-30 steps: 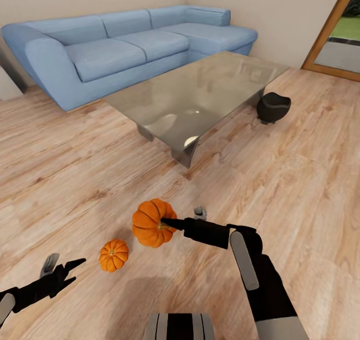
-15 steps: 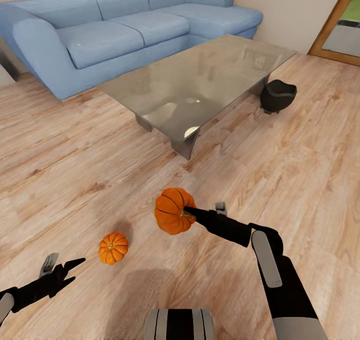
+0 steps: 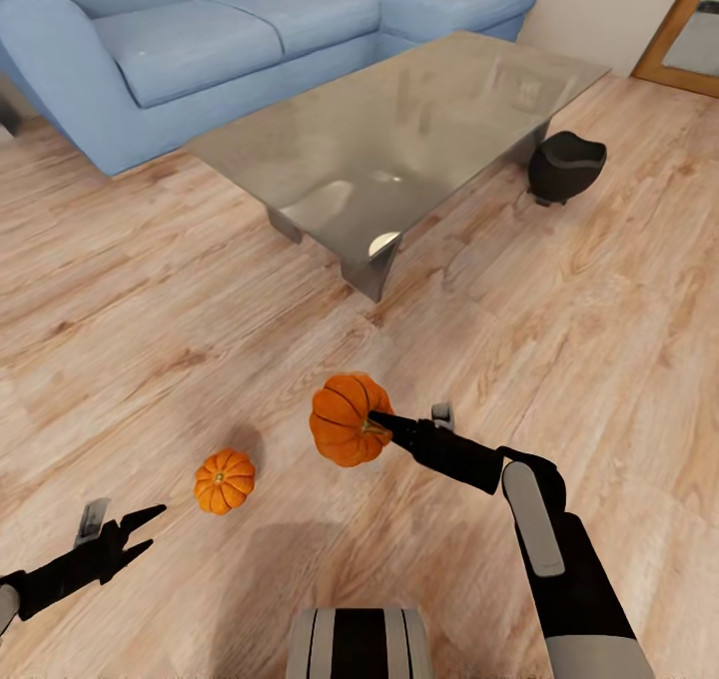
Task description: Place each of the two pumpkins and all three candles from the living room inside a cabinet in the living room (use any cabinet), then make sure every cabinet is closed, and position the cauldron so it is next to a table in the living room.
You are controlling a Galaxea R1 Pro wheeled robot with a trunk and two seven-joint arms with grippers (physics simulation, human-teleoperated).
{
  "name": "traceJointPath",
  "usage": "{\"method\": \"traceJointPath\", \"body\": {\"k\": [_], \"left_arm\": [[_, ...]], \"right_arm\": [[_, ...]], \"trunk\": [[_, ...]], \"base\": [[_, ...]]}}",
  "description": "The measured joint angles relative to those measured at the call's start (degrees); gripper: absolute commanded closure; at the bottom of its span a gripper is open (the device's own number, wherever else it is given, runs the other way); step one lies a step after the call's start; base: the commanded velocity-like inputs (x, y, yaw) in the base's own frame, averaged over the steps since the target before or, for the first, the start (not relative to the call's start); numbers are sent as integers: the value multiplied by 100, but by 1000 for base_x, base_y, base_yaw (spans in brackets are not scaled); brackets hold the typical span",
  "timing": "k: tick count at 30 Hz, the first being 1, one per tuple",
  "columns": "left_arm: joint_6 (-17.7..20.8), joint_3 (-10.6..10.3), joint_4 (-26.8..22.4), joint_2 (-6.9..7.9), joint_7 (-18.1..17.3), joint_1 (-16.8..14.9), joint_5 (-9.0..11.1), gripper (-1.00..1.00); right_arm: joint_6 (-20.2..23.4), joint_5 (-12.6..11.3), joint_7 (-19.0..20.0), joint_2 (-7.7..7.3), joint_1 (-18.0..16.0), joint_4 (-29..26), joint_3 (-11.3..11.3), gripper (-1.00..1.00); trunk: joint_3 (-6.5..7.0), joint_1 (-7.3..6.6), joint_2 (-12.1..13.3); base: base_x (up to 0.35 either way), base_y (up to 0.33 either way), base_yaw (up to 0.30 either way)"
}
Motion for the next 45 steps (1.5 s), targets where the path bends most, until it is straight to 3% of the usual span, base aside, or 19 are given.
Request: {"method": "traceJointPath", "body": {"k": [8, 27, 33, 37, 40, 43, 45], "left_arm": [[402, 700, 3, 99, 32, -5, -16, -100], [361, 776, 3, 85, 59, -5, -31, -100], [329, 1019, 3, 82, 61, -4, -36, -100], [330, 1051, 3, 84, 64, -3, -38, -100], [328, 1055, 2, 82, 59, -3, -38, -100], [325, 1057, 3, 77, 57, -4, -39, -100], [325, 1053, 3, 82, 56, -5, -39, -100]], "right_arm": [[-200, 43, -54, 56, 158, 3, 40, 100], [-230, 38, -52, 58, 161, 3, 59, 100], [-190, 11, -19, 1, 161, -3, 21, 100], [-121, -17, 146, -100, 171, -24, -292, 100], [-54, -66, 883, -352, 373, -37, -842, 100], [-40, -69, 1303, -414, 484, -46, -1018, 100], [-61, -53, 1373, -412, 504, -47, -1036, 100]], "trunk": [[-177, 21, -11], [-598, 70, -36], [-731, 85, -44], [-820, 96, -49], [-886, 103, -54], [-953, 111, -58], [-975, 113, -59]], "base": [[0, 0, 0], [0, 0, 0], [0, 0, 0], [0, 0, 0], [0, 0, 0], [0, 0, 0], [0, 0, 0]]}}
